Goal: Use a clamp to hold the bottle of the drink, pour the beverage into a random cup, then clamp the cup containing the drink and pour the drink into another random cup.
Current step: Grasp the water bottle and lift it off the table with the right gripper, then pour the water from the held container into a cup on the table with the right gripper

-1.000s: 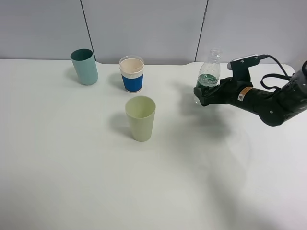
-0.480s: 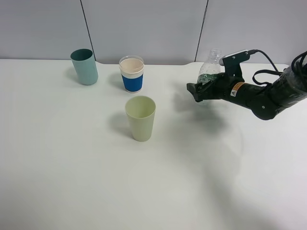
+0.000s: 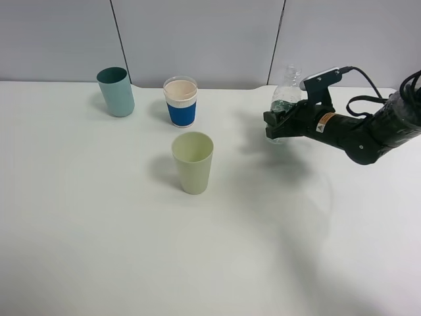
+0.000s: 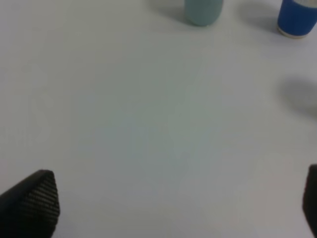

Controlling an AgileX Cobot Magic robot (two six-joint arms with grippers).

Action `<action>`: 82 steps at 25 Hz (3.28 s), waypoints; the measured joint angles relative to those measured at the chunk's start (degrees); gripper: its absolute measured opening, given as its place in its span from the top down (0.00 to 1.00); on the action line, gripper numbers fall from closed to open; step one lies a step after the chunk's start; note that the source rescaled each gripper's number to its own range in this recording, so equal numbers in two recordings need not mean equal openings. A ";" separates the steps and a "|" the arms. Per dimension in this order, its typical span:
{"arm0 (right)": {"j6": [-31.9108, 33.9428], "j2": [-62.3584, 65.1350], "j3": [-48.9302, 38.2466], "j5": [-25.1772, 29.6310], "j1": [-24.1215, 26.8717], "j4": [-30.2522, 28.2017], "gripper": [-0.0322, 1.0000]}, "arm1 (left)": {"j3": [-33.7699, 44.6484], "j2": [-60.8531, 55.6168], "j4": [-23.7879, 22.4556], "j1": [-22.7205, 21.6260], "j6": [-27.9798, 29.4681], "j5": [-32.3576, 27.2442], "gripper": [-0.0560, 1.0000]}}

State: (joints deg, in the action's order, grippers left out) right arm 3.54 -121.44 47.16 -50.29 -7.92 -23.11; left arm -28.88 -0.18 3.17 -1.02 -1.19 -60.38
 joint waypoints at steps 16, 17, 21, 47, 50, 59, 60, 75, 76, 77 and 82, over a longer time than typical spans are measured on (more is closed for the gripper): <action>0.80 6.06 -0.04 6.12 0.00 -7.54 0.97 | 0.00 0.00 0.00 0.00 0.00 0.00 0.00; 0.93 6.81 -0.04 6.46 -0.12 -7.56 0.97 | 0.00 0.00 0.00 0.00 0.00 0.00 0.00; 0.99 9.14 -0.04 7.84 -1.22 -7.60 0.97 | 0.00 0.00 0.00 0.00 0.00 0.00 0.00; -10.25 13.29 8.93 28.28 -22.22 -2.64 0.97 | 0.00 0.00 0.00 0.00 0.00 0.00 0.00; -14.72 13.29 10.57 30.92 -24.44 -2.64 0.97 | 0.00 0.00 0.00 0.00 0.00 0.00 0.00; -25.95 13.29 11.01 36.14 -25.81 -2.54 0.97 | 0.00 0.00 0.00 0.00 0.00 0.00 0.00; -27.03 13.29 11.01 36.61 -25.81 -2.54 0.97 | 0.00 0.00 0.00 0.00 0.00 0.00 0.00; -43.64 13.29 11.01 38.66 -25.25 -2.71 0.97 | 0.00 0.00 0.00 0.00 0.00 0.00 0.00; -45.03 13.29 11.01 38.66 -25.25 -2.84 0.97 | 0.00 0.00 0.00 0.00 0.00 0.00 0.00; -46.23 13.29 11.01 38.68 -25.25 -2.84 0.97 | 0.00 0.00 0.00 0.00 0.00 0.00 0.00; -52.04 13.29 11.01 38.79 -25.25 -2.85 0.97 | 0.00 0.00 0.00 0.00 0.00 0.00 0.00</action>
State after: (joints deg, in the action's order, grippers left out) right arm -48.51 -108.15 58.17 -11.49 -33.17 -25.96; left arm -28.88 -0.18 3.17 -1.02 -1.19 -60.38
